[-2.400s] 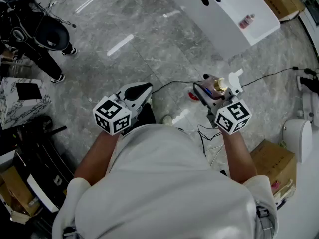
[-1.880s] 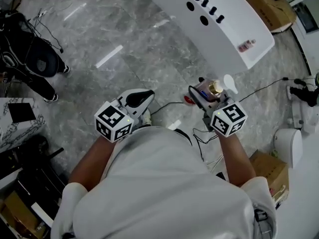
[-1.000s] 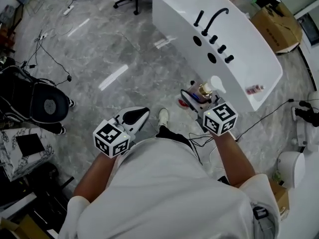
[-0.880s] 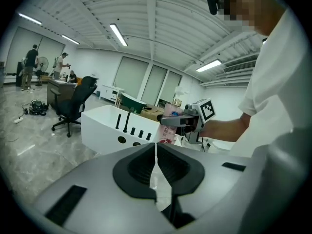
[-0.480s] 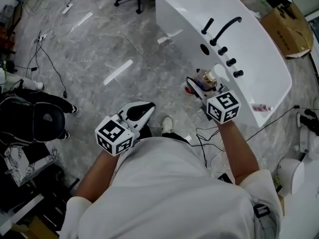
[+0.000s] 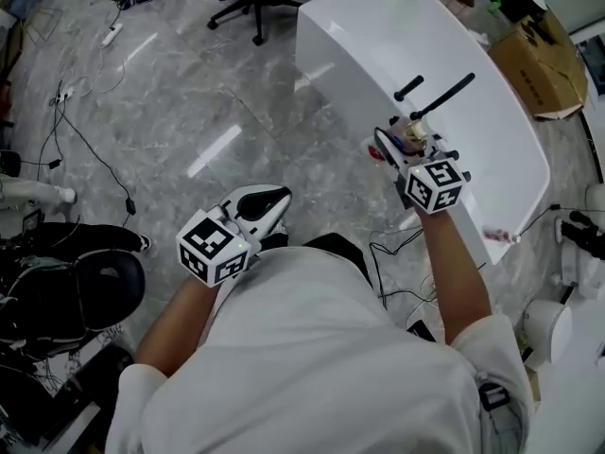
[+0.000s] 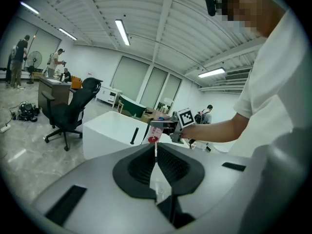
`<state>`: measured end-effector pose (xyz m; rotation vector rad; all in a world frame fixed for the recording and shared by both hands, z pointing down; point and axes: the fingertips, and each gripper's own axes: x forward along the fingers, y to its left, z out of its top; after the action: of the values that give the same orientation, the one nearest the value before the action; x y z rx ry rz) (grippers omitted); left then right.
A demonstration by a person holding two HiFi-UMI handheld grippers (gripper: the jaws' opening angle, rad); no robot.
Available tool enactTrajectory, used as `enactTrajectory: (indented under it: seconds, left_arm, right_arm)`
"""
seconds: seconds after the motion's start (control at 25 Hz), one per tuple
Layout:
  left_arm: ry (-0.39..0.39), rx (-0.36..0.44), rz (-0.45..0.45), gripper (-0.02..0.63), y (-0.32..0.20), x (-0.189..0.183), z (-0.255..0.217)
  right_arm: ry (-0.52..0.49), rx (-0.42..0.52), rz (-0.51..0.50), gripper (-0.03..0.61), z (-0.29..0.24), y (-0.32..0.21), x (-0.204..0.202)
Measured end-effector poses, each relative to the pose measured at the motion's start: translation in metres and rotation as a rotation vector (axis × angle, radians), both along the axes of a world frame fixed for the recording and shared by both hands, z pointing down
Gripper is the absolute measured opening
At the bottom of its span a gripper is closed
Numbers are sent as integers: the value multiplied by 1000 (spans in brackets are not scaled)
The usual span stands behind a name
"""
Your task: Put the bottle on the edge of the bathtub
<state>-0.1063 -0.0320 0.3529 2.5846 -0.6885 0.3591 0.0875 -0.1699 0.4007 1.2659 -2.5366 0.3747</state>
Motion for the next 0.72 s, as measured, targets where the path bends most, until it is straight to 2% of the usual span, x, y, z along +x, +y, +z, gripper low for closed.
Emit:
enactTrajectory:
  seconds: [0.16, 0.28, 0.52, 0.72]
  left_arm:
    - [-41, -5, 49, 28, -53, -29, 12]
    - [-33, -32, 37, 28, -82, -34, 19]
    - [-49, -83, -1, 28, -148, -24, 35]
    - [-53, -139, -7, 28, -209, 8, 34]
  right_arm:
    - [-13, 24, 75, 215, 12, -67, -4]
    - [-18, 19, 104, 215, 26, -113, -1]
    - [12, -15, 108, 215, 75, -212, 16]
    - [58, -38, 79, 213, 119, -298, 36]
